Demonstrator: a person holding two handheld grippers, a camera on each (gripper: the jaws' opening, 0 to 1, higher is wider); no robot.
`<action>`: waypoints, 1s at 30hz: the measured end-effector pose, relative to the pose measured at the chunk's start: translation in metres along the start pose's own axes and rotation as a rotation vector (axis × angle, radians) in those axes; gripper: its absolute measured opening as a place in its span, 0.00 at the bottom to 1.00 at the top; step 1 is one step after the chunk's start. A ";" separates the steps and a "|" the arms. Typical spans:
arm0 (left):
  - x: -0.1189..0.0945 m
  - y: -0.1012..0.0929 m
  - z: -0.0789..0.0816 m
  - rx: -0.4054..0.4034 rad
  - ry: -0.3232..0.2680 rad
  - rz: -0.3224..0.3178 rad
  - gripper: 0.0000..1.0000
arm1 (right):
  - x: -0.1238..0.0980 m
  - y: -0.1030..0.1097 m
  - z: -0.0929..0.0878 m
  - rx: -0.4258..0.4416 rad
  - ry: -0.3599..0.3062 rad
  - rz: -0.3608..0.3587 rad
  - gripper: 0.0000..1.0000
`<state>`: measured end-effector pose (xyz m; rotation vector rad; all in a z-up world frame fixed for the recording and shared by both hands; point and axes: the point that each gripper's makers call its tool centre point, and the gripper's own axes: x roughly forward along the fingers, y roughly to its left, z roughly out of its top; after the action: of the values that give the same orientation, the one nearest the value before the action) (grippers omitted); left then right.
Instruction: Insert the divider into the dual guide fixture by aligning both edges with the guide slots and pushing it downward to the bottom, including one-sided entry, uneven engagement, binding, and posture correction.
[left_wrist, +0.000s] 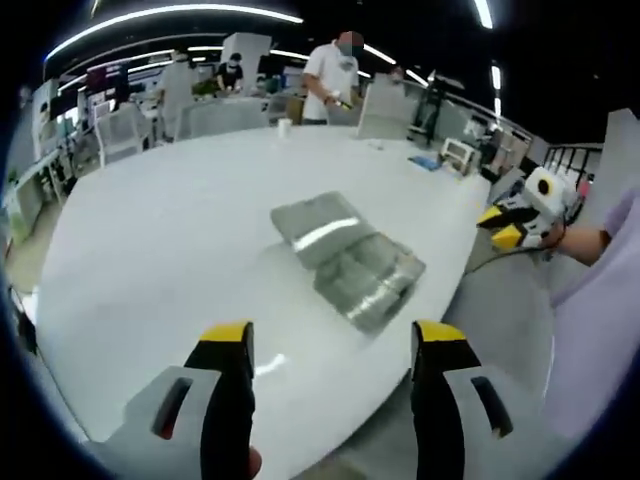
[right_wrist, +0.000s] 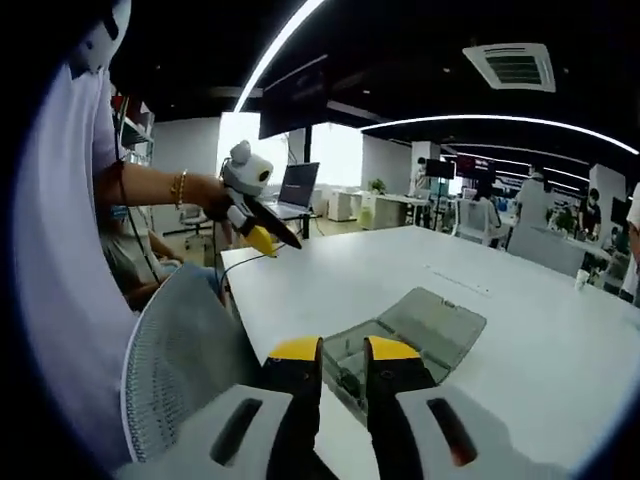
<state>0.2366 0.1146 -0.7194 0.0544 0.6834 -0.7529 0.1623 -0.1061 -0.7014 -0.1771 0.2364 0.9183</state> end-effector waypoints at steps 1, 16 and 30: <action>0.002 0.003 -0.002 -0.005 0.014 0.016 0.61 | -0.001 0.000 -0.001 0.003 -0.001 -0.006 0.12; 0.028 0.031 -0.026 -0.126 0.173 0.155 0.59 | -0.006 -0.002 0.006 0.051 -0.053 -0.033 0.07; 0.049 0.058 -0.047 -0.375 0.318 0.289 0.56 | -0.008 -0.004 0.006 0.060 -0.069 -0.042 0.03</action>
<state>0.2738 0.1400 -0.7962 -0.0698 1.0852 -0.3309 0.1616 -0.1125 -0.6928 -0.0938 0.1952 0.8728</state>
